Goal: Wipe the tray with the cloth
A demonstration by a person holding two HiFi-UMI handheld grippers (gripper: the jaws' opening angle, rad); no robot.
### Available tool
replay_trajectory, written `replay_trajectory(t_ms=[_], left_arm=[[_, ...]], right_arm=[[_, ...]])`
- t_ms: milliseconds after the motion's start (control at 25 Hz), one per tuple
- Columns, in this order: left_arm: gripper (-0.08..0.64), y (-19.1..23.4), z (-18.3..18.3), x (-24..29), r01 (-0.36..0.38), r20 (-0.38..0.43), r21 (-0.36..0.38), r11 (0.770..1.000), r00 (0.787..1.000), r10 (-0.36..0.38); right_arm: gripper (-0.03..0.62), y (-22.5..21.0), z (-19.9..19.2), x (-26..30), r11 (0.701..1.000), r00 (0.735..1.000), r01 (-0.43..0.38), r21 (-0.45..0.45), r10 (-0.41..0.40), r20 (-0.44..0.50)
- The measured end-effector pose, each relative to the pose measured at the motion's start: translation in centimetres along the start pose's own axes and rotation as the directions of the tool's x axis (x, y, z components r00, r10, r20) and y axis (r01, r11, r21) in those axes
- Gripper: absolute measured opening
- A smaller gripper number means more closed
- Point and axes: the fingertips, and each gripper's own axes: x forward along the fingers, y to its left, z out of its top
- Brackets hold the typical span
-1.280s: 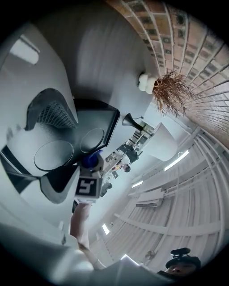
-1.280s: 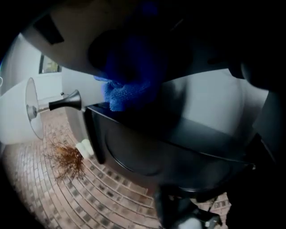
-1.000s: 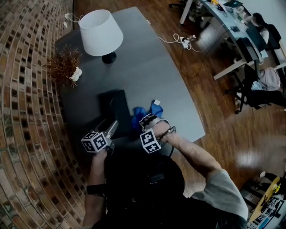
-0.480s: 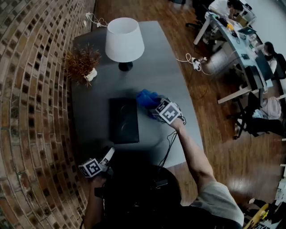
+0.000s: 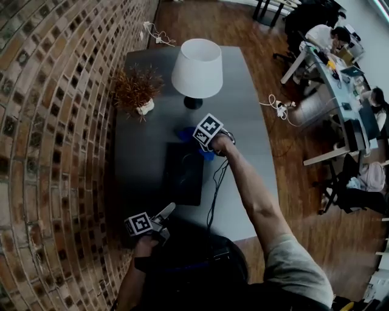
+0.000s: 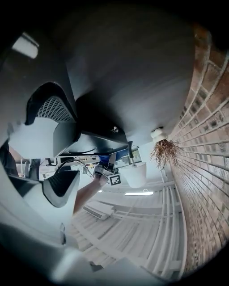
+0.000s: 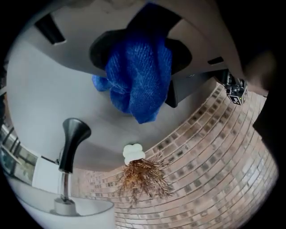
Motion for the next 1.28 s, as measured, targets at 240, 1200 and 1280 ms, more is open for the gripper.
replay_trajectory(t_ms=[240,1200,1280], left_arm=[[0.341,2.9,8.1,0.0,-0.087,0.148,-0.019,0.996,0.985,0.089],[0.27,-4.2,3.9,8.8,0.03,-0.213,0.514,0.858,0.972,0.094],[0.27,-4.3,4.3,8.7,0.029,-0.198,0.495,0.868,0.977,0.081]], right_arm=[[0.156,0.4,-7.2,-1.8,0.972,0.991,-0.12,0.201,0.104,0.086],[0.169,6.1,-12.4,-4.0,0.624,0.895,0.384,-0.681,-0.431,0.11],[0.169,9.0,-14.4,-4.4,0.541,0.899,0.337,-0.771,-0.429,0.092]])
